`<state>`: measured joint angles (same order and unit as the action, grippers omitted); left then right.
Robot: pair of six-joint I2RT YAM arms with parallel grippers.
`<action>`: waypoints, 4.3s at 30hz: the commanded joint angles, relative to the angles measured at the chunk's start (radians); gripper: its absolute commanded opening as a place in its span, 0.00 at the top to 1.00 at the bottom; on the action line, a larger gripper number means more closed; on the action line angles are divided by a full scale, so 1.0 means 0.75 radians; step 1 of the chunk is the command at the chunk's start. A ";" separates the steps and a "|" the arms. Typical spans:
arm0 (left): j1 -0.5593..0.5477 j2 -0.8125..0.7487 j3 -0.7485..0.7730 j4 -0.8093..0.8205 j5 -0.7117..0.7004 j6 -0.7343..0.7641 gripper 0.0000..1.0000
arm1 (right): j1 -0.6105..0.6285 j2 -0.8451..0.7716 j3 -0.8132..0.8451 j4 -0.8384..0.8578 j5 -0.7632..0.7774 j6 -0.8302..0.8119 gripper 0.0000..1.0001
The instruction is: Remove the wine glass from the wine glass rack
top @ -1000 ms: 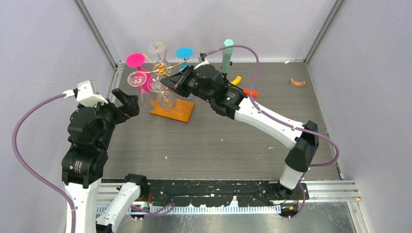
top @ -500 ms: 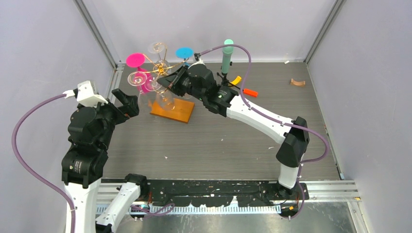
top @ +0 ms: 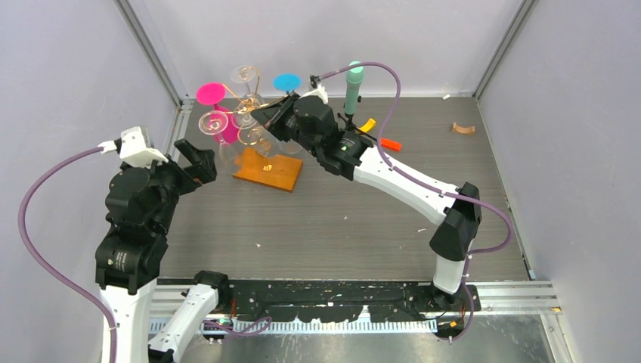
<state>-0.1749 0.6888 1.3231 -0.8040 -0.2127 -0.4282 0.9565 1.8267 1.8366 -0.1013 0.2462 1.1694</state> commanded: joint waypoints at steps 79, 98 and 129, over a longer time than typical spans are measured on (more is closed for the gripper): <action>-0.086 0.375 -0.636 1.923 1.676 -0.318 0.25 | 0.011 -0.774 -0.700 0.230 -0.196 0.441 1.00; -0.105 0.443 -0.518 1.773 1.855 -0.225 1.00 | 0.011 -0.745 -0.683 0.241 -0.244 0.470 1.00; -0.104 0.043 -0.492 1.539 0.376 -0.869 1.00 | 0.014 -0.959 -1.144 0.806 -0.479 0.042 0.16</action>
<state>-0.2516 0.7681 0.9565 0.3012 0.3260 -0.8726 0.9607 1.0790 1.0054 0.1921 0.0261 1.2236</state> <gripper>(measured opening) 0.098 0.846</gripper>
